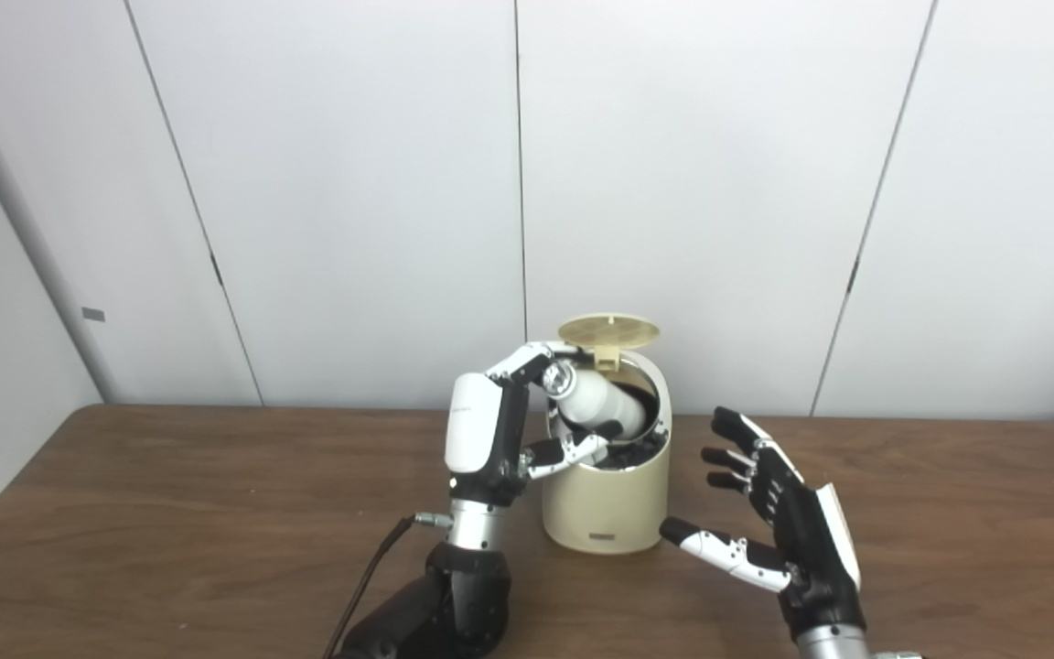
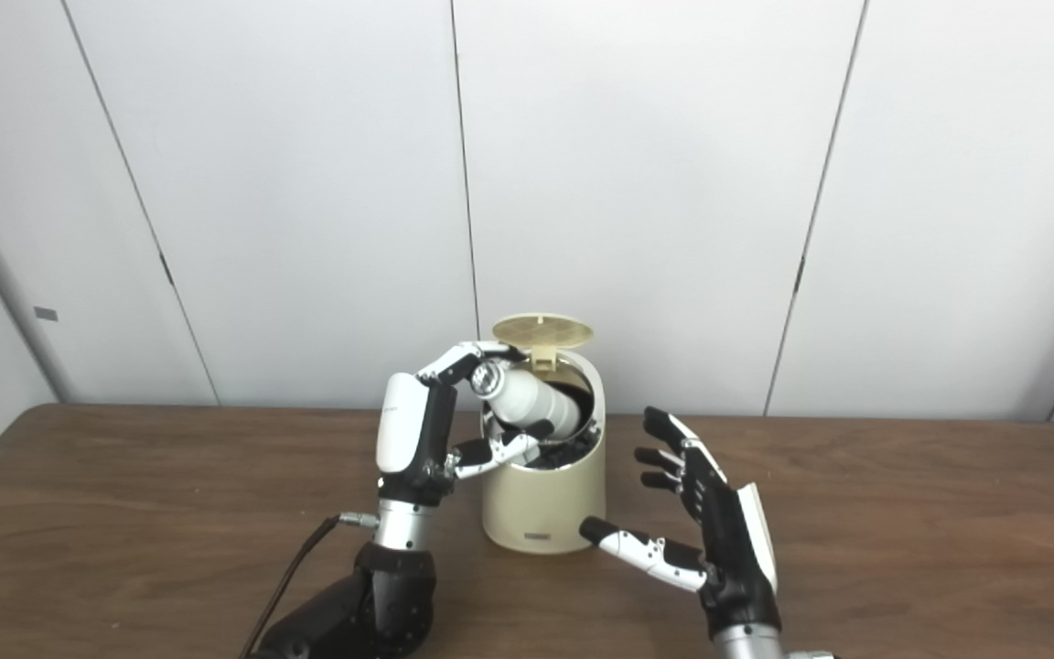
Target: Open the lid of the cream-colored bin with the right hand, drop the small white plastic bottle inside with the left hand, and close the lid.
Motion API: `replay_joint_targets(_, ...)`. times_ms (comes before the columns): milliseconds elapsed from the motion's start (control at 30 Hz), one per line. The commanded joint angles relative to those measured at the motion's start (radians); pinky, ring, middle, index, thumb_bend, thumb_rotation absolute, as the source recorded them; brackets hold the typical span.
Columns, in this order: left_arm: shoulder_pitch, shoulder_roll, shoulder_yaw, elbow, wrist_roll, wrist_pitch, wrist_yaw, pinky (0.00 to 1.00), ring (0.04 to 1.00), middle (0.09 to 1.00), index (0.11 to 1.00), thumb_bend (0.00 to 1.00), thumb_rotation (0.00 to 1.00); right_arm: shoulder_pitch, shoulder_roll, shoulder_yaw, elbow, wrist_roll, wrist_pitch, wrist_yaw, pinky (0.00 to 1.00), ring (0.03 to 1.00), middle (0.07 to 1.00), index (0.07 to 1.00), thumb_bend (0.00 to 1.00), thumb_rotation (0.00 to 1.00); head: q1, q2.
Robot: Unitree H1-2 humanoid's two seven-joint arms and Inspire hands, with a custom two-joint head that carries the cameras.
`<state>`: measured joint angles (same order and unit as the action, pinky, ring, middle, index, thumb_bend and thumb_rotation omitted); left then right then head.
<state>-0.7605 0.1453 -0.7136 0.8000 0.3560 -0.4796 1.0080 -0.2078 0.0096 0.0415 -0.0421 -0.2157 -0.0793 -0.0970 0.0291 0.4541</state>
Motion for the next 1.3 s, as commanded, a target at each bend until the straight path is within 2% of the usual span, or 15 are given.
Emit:
replay_joint_targets(0,-0.029,0.011,0.012,-0.016,0.006,0.01,-0.003,0.54,0.638,0.713,0.737,0.85,0.12,-0.036,0.002,0.0,-0.022,0.004,-0.027,-0.003,0.7,0.776,0.852,0.827,0.76,0.25,0.001,0.001)
replay_joint_targets(300,-0.023,0.016,0.021,-0.03,0.015,0.01,-0.009,0.53,0.645,0.731,0.764,0.84,0.12,-0.035,-0.002,-0.001,-0.025,0.007,-0.024,0.0,0.71,0.774,0.858,0.834,0.76,0.25,0.004,0.002)
replay_joint_targets(533,-0.015,0.027,0.015,-0.053,0.013,0.01,-0.01,0.53,0.642,0.717,0.742,0.81,0.11,-0.034,-0.002,0.0,-0.025,0.012,-0.028,0.002,0.71,0.775,0.856,0.831,0.76,0.25,0.006,-0.003)
replay_joint_targets(600,-0.006,0.034,0.017,-0.073,0.013,0.01,-0.01,0.52,0.623,0.69,0.712,0.76,0.1,-0.033,-0.003,0.0,-0.026,0.01,-0.027,0.001,0.71,0.777,0.857,0.833,0.76,0.25,0.007,-0.003)
replay_joint_targets(700,0.017,0.057,0.024,-0.135,0.01,0.01,-0.021,0.49,0.565,0.628,0.642,0.71,0.02,-0.033,-0.002,-0.001,-0.025,0.012,-0.027,-0.001,0.7,0.777,0.857,0.834,0.76,0.25,0.009,-0.006)
replay_joint_targets(800,0.043,0.093,0.033,-0.204,0.022,0.01,-0.025,0.43,0.519,0.587,0.517,0.54,0.05,-0.035,-0.004,-0.002,-0.015,0.017,-0.036,0.001,0.69,0.77,0.859,0.834,0.76,0.24,0.012,-0.013)
replay_joint_targets(933,0.1,0.143,0.077,-0.328,-0.027,0.01,-0.101,0.44,0.53,0.585,0.495,0.51,0.06,-0.038,-0.01,-0.003,-0.002,0.014,-0.043,-0.003,0.69,0.763,0.858,0.831,0.75,0.24,0.018,-0.018)
replay_joint_targets(1167,0.209,0.184,0.228,-0.469,-0.083,0.01,-0.241,0.43,0.526,0.588,0.493,0.51,0.06,-0.04,-0.021,-0.004,0.012,0.018,-0.051,-0.002,0.69,0.773,0.857,0.829,0.75,0.24,0.018,-0.027)
replay_joint_targets(1267,0.27,0.194,0.303,-0.533,-0.203,0.01,-0.357,0.45,0.547,0.605,0.495,0.51,0.05,-0.04,-0.03,-0.005,0.02,0.02,-0.056,0.0,0.7,0.769,0.857,0.83,0.75,0.24,0.004,-0.035)
